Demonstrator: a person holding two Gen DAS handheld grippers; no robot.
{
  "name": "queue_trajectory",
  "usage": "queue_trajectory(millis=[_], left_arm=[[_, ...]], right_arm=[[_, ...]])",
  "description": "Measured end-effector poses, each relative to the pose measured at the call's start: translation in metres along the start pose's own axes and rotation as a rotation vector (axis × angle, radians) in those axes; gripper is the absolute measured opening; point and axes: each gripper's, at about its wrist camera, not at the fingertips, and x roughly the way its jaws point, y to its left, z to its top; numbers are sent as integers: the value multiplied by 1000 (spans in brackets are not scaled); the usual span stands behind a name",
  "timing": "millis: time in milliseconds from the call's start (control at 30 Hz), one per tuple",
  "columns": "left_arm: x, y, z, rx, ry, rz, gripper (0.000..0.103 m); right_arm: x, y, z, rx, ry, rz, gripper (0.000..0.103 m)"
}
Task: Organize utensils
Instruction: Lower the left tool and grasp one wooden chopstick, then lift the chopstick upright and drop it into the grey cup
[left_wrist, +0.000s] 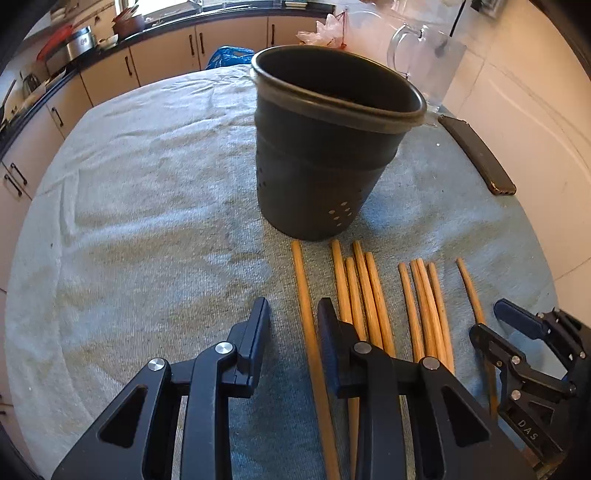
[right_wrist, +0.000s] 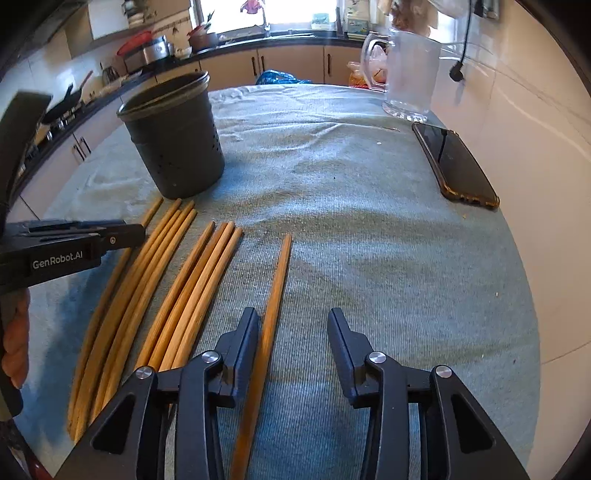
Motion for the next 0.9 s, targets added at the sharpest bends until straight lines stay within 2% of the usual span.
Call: queue_trajectory(millis=[67,100,133,200,233,400,700,900], left_arm=[[1,-2,2,4,-1,-10,25],[2,-2,2,1,-3,-19,13],[2,1,2,-12,-2,-31,6],[-1,6,0,-44,-5,-55,5],[1,10,-1,-51,-7,-57,5],[-32,12,-11,-57,-71,-73,5],[-136,17,-45,-12,-296,-98,5],[-204,15,-77,16,-451,-71,5]], right_arm=[[1,4,4,-18,12,-10,37],[3,5,8,-18,23,-6,34],[4,5,10,-17,29,-5,24],[6,6,14,-16,37,1,10],[7,7,16,-12,38,5,9],[-5,4,16,25,-5,81,7],[-91,14,5,26,-208,140,7],[-146,24,-6,18,-320,160,7]])
